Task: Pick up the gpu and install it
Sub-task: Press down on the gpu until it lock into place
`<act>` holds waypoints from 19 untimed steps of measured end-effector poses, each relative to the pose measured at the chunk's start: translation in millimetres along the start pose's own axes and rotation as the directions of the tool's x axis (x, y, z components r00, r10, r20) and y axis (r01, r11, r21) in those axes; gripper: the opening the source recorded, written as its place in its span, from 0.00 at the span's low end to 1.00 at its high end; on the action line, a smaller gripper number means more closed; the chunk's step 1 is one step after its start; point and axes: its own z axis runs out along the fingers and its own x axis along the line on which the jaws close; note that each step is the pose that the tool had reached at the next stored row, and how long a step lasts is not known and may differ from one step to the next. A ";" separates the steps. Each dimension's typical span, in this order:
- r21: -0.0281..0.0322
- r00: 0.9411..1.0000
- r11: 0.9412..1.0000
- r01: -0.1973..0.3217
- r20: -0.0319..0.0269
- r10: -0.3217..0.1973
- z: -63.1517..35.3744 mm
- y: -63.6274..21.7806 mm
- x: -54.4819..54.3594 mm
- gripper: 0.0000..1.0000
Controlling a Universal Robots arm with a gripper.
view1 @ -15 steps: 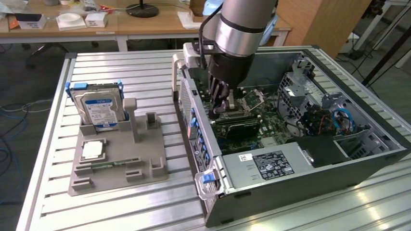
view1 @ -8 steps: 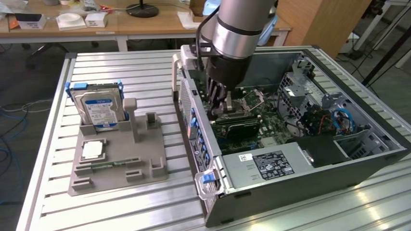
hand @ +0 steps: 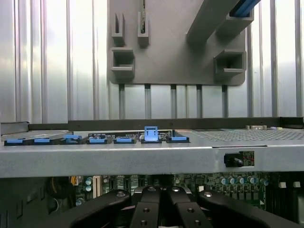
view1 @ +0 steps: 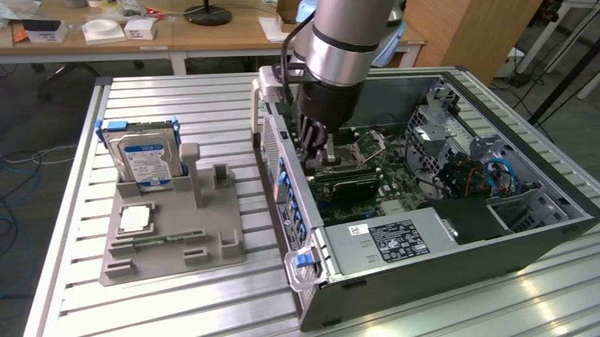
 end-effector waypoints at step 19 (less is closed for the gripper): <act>-0.003 1.000 1.000 0.000 0.000 0.000 -3.6 2.6 2.6 0.11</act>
